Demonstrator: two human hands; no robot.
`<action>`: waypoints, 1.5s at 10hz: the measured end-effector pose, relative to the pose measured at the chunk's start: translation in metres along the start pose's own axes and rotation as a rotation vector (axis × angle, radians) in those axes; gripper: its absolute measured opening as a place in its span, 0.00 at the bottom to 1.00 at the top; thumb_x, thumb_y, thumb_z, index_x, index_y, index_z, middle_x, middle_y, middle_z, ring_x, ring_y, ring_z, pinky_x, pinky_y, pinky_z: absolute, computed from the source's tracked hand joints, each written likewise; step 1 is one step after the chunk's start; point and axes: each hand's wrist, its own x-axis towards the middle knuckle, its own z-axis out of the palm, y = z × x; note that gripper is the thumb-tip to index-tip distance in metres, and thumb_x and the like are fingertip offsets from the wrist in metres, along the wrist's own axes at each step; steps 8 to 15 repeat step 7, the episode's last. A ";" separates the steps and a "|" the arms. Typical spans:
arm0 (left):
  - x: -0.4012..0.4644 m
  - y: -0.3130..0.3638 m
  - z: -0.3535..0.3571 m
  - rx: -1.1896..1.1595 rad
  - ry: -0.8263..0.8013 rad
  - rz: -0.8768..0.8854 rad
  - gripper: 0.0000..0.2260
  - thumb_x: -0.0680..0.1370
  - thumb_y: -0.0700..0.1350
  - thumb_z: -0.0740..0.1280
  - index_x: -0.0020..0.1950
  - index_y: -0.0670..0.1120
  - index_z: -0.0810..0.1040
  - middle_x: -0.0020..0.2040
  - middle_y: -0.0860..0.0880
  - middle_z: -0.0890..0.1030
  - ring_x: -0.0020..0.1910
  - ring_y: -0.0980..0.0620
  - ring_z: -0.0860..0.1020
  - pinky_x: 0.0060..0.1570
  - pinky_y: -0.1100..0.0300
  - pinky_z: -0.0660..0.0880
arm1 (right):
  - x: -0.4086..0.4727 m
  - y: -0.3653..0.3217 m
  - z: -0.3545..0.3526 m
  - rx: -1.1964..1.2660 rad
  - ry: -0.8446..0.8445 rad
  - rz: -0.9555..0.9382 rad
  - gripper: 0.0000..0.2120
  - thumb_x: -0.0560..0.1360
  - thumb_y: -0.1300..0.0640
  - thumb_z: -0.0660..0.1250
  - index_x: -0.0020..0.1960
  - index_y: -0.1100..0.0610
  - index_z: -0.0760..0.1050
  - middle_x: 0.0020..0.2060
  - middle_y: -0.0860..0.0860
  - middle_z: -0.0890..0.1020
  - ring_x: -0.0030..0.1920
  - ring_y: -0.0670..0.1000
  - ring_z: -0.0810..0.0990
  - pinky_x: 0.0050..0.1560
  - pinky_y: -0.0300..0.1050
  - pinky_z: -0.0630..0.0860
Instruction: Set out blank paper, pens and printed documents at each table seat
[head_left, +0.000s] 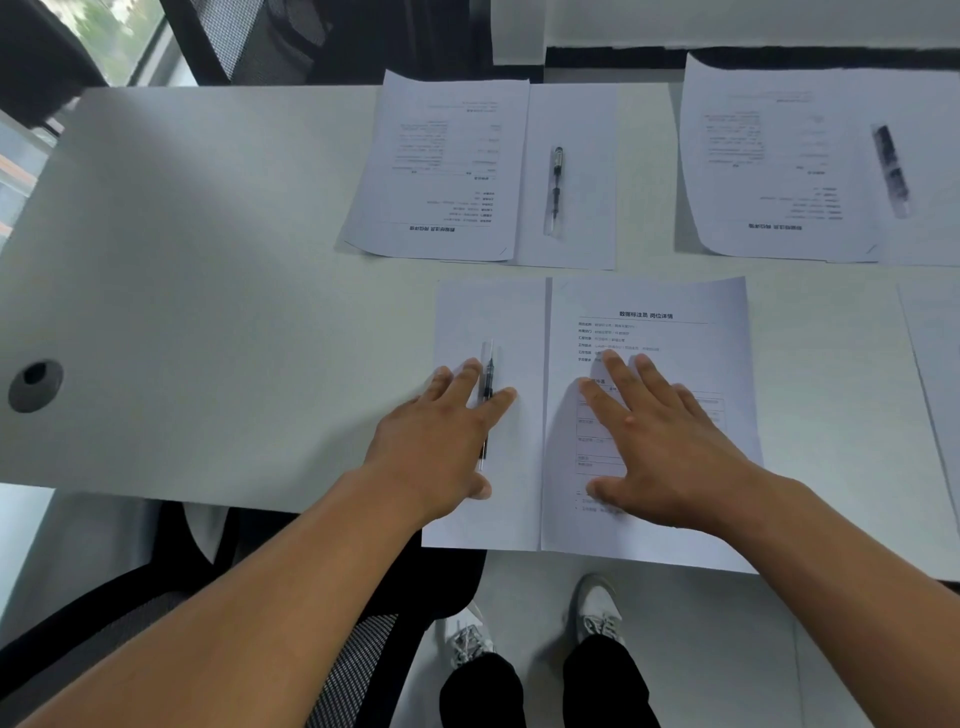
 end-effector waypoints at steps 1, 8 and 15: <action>0.000 -0.001 0.001 -0.003 0.007 0.002 0.50 0.79 0.59 0.78 0.88 0.64 0.44 0.90 0.53 0.40 0.90 0.45 0.44 0.76 0.44 0.72 | 0.000 0.001 0.001 0.001 0.006 -0.003 0.55 0.78 0.32 0.69 0.87 0.45 0.34 0.85 0.49 0.28 0.86 0.57 0.30 0.85 0.62 0.42; -0.003 0.005 -0.005 -0.001 -0.050 -0.029 0.52 0.79 0.58 0.79 0.89 0.59 0.43 0.90 0.49 0.40 0.90 0.43 0.44 0.84 0.44 0.60 | -0.009 -0.002 -0.006 0.017 0.002 0.003 0.54 0.79 0.30 0.68 0.87 0.45 0.34 0.86 0.48 0.30 0.86 0.56 0.32 0.85 0.62 0.43; -0.003 0.005 -0.005 -0.001 -0.050 -0.029 0.52 0.79 0.58 0.79 0.89 0.59 0.43 0.90 0.49 0.40 0.90 0.43 0.44 0.84 0.44 0.60 | -0.009 -0.002 -0.006 0.017 0.002 0.003 0.54 0.79 0.30 0.68 0.87 0.45 0.34 0.86 0.48 0.30 0.86 0.56 0.32 0.85 0.62 0.43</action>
